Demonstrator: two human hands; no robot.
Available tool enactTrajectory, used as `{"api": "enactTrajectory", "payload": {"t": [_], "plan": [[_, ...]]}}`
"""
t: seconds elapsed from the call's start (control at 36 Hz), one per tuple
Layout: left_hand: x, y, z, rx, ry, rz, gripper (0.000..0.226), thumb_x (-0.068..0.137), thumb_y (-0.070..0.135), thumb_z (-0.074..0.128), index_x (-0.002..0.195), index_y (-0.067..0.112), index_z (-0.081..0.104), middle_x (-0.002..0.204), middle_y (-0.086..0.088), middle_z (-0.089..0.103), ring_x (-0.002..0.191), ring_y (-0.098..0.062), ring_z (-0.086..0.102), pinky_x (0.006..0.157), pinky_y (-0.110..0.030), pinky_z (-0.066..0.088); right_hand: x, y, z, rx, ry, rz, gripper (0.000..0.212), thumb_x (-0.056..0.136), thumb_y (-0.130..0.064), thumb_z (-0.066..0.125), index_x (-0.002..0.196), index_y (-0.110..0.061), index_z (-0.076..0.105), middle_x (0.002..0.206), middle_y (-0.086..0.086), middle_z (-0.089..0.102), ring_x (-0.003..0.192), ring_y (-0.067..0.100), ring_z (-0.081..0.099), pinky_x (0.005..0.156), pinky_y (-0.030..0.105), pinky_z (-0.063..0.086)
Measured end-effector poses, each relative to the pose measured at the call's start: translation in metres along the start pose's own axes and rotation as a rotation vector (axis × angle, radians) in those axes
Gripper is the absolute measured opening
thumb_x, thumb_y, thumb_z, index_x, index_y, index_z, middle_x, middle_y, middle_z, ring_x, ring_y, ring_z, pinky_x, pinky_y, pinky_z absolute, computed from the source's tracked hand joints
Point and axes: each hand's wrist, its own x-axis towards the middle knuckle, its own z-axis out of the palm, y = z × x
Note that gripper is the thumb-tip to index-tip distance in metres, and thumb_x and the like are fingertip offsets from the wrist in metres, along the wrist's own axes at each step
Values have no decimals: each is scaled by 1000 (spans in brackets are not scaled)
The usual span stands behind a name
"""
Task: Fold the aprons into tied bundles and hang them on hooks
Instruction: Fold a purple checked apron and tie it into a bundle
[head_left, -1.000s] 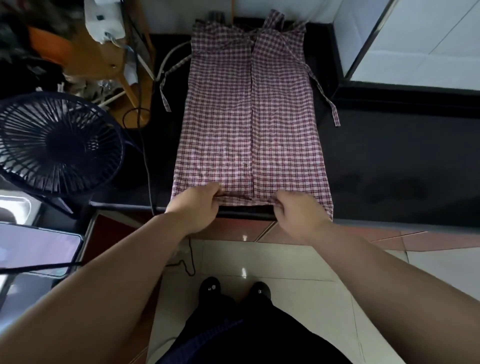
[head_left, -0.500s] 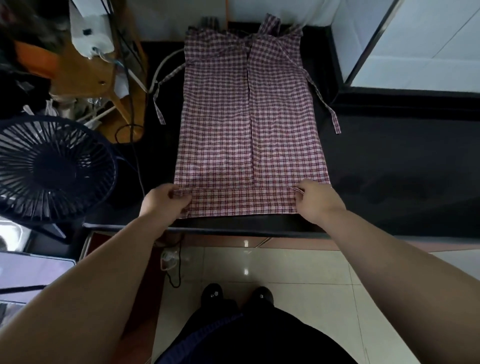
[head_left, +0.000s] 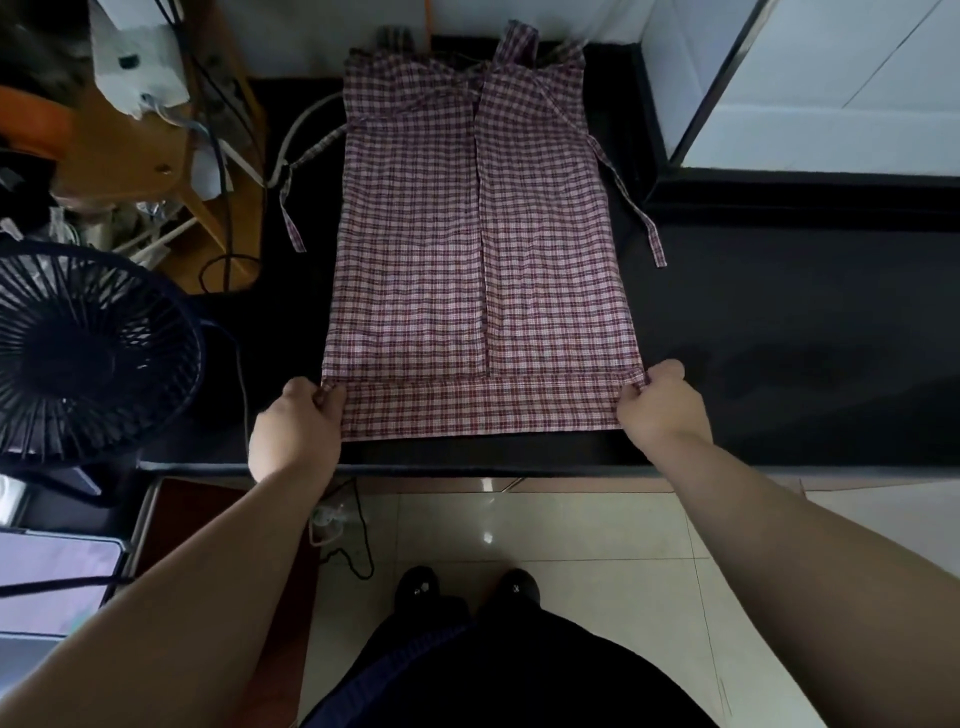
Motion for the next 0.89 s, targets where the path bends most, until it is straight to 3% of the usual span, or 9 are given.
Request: {"api": "enactTrajectory", "payload": {"t": [0.08,0.17,0.25,0.36,0.44,0.53,0.69,0.78,0.89], "plan": [[-6,-3,4,-30,134,124,38,91,29,63,116,3,51,113,-20,54,103,-39,50,75,-47,43,-8,5,0,-403,156,-224,47,81,-20,62,123,-13,42,120,12,51,106,33,52,90,45,43],[-8,-9,10,35,174,532,24,83,8,70,106,5,65,112,-19,59,100,-44,55,81,-53,45,-5,12,6,-485,164,-667,35,76,-12,65,111,-10,64,114,11,57,110,34,51,99,47,35],[-12,-9,11,106,-52,690,26,94,23,54,113,11,66,127,-8,59,115,-33,57,95,-51,43,-4,15,8,-425,-105,-711,43,92,-35,52,130,-15,55,136,6,47,127,28,42,112,41,24],[-25,-9,3,258,-252,632,71,90,57,51,146,17,34,158,5,19,145,-16,18,117,-36,12,-2,23,3,-564,-205,-688,64,91,-56,46,146,-27,30,155,1,21,141,20,23,114,39,18],[-28,-11,-4,335,-265,652,86,79,67,59,147,23,30,156,9,19,143,-15,21,116,-36,14,-6,30,2,-510,-121,-727,44,96,-36,47,138,-22,48,145,5,41,129,27,43,103,41,31],[-32,-13,-7,326,-259,664,79,76,60,66,142,26,38,149,11,30,138,-15,28,114,-36,17,-14,34,4,-444,-20,-781,24,96,-24,50,108,-14,67,114,1,62,103,28,58,88,39,35],[-35,-26,-16,146,-177,650,42,72,23,56,112,22,70,124,6,61,114,-21,57,101,-41,38,-26,31,-14,-495,-8,-725,36,98,-32,40,63,-24,36,53,-10,43,57,19,46,91,35,35],[-36,-29,-27,-70,-183,401,25,83,22,55,98,19,74,105,-1,71,102,-26,63,92,-36,46,-29,33,-24,-433,-142,-586,37,98,-42,40,66,-25,47,61,-7,54,65,19,54,87,35,42],[-27,-32,-27,-336,-250,152,15,90,21,62,79,31,64,84,2,68,83,-18,61,66,-27,43,-30,40,-32,-154,-322,-381,46,76,-55,66,113,-29,60,109,-16,60,101,10,57,93,32,46]]}}
